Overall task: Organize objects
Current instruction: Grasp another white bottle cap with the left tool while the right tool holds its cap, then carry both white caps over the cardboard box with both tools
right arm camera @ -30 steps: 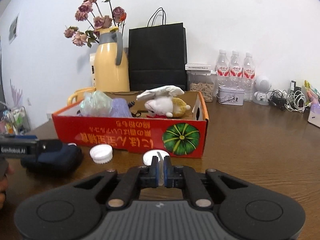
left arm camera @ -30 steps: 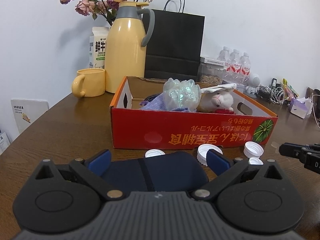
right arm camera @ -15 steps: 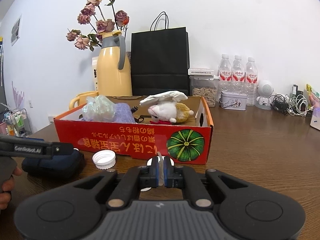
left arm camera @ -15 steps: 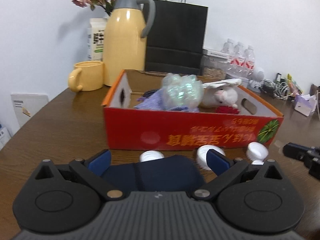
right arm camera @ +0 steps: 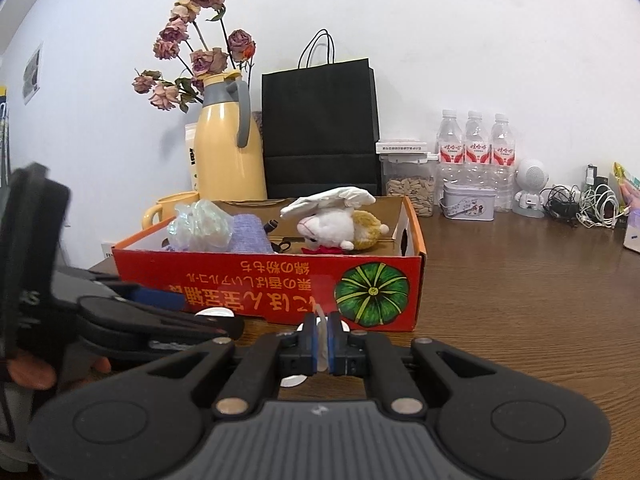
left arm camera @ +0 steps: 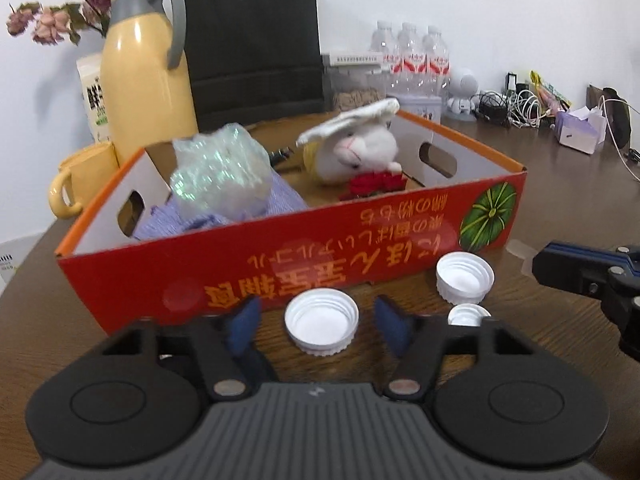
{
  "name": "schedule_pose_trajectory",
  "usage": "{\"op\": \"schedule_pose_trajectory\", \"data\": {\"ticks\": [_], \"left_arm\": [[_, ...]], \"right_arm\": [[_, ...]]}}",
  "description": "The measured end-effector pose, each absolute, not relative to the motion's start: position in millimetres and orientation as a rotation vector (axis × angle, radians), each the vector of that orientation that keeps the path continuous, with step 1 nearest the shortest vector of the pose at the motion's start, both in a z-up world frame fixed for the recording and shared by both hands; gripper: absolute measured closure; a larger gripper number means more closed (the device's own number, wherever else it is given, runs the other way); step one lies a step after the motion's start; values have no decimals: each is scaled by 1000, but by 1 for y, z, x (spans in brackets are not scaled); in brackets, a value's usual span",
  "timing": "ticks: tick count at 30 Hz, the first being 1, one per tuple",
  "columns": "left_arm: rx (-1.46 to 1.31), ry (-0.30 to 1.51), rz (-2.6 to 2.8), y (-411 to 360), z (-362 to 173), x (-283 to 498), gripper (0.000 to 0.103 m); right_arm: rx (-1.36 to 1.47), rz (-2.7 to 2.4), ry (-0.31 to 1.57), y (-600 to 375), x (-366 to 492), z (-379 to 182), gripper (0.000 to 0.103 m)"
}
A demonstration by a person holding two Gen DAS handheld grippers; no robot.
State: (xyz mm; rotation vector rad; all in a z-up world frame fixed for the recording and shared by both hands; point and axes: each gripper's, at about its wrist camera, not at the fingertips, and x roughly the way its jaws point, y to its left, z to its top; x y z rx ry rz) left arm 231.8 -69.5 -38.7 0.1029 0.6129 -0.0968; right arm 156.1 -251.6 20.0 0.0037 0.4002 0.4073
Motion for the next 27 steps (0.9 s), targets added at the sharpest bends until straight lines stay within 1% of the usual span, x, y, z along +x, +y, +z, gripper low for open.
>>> {"op": "schedule_pose_trajectory", "data": {"ticks": [1, 18, 23, 27], "left_arm": [[95, 627, -102, -68, -40, 233, 62], [58, 480, -107, -63, -23, 199, 63], [27, 421, -127, -57, -2, 191, 63], [30, 364, -130, -55, 18, 194, 63]], "right_arm": [[5, 411, 400, -252, 156, 20, 99], [-1, 413, 373, -251, 151, 22, 99], [-4, 429, 356, -249, 150, 27, 99], [-3, 443, 311, -246, 154, 46, 99]]}}
